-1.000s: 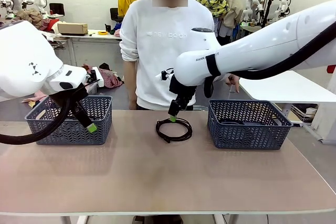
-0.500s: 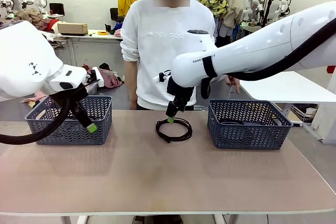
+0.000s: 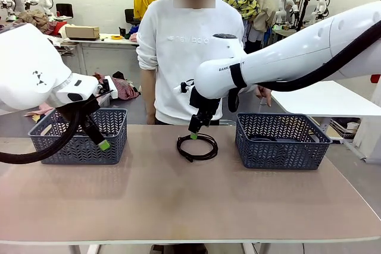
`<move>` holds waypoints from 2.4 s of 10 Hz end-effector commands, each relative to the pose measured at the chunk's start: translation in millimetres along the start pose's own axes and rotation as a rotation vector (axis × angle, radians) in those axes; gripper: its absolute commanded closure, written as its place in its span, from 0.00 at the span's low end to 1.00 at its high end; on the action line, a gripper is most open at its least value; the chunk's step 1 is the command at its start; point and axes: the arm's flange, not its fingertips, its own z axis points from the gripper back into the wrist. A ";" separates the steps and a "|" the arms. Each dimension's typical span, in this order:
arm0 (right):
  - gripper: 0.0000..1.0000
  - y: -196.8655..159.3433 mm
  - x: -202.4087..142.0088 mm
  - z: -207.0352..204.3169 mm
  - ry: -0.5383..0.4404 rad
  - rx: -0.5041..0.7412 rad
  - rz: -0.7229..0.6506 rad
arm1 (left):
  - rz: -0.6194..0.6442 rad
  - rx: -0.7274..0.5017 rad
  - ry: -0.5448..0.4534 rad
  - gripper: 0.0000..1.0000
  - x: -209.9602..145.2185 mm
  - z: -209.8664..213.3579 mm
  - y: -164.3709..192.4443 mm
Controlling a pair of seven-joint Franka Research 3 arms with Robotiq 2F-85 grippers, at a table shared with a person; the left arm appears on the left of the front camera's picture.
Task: Organize the cables according to human instructions.
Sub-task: Pick up a bundle of cables and place it in the basket indicated by the human.
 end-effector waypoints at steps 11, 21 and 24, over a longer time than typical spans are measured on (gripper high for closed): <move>0.00 -5.4 71.7 -90.7 0.069 0.046 -0.218 | 0.004 0.005 0.001 0.00 -1.3 1.0 0.6; 0.00 -11.0 84.8 -129.5 0.154 0.052 -0.220 | 0.004 0.005 0.001 0.00 -1.3 1.0 0.6; 0.00 -13.4 85.0 -135.0 0.137 0.020 -0.250 | 0.004 0.005 0.001 0.00 -1.3 1.0 0.6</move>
